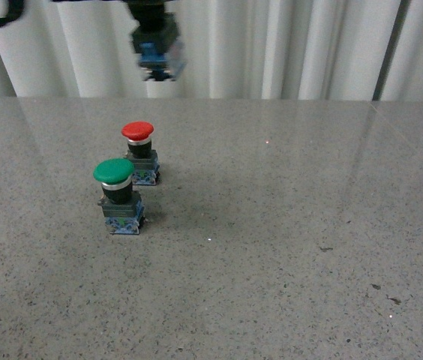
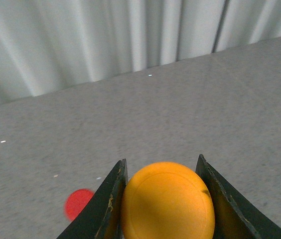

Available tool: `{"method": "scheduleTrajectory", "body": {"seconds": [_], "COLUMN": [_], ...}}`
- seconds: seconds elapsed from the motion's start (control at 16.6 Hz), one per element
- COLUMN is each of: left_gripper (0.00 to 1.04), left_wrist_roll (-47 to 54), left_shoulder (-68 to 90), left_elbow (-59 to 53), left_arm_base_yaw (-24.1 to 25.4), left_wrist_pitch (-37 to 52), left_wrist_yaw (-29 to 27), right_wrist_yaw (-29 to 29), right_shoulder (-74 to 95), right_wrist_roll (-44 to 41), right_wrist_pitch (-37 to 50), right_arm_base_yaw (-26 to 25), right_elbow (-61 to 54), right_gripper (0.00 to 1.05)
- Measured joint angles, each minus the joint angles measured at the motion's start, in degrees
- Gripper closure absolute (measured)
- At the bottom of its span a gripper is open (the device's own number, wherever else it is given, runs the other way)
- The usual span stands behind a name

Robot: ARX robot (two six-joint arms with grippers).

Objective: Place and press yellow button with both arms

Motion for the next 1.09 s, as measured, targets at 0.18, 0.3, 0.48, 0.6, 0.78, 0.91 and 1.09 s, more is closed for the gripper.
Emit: {"method": "scheduleTrajectory", "body": {"seconds": [0.18, 0.3, 0.48, 0.6, 0.78, 0.91, 1.09], "left_gripper": [0.67, 0.67, 0.67, 0.67, 0.67, 0.67, 0.67], "left_wrist_roll": [-5.8, -10.1, -15.5, -18.9, -22.9, -24.1, -24.5], "left_shoulder": [8.5, 14.1, 20.4, 23.0, 25.0, 25.9, 27.1], "left_elbow": [3.6, 7.1, 9.5, 10.4, 10.5, 10.5, 10.6], "left_arm_base_yaw": [-7.6, -9.1, -10.1, -10.4, -11.1, -11.2, -11.1], "left_wrist_pitch": [2.8, 3.7, 3.4, 2.5, 1.9, 1.4, 0.7], "left_wrist_yaw": [-1.7, -3.4, -6.6, -6.7, -7.5, -8.2, -9.4], "right_wrist_yaw": [0.0, 0.0, 0.0, 0.0, 0.0, 0.0, 0.0], "right_shoulder": [0.0, 0.0, 0.0, 0.0, 0.0, 0.0, 0.0], "right_wrist_roll": [0.0, 0.0, 0.0, 0.0, 0.0, 0.0, 0.0], "right_wrist_pitch": [0.0, 0.0, 0.0, 0.0, 0.0, 0.0, 0.0], "right_arm_base_yaw": [0.0, 0.0, 0.0, 0.0, 0.0, 0.0, 0.0], "right_elbow": [0.0, 0.0, 0.0, 0.0, 0.0, 0.0, 0.0], "right_gripper": [0.07, 0.07, 0.07, 0.07, 0.07, 0.07, 0.07]}}
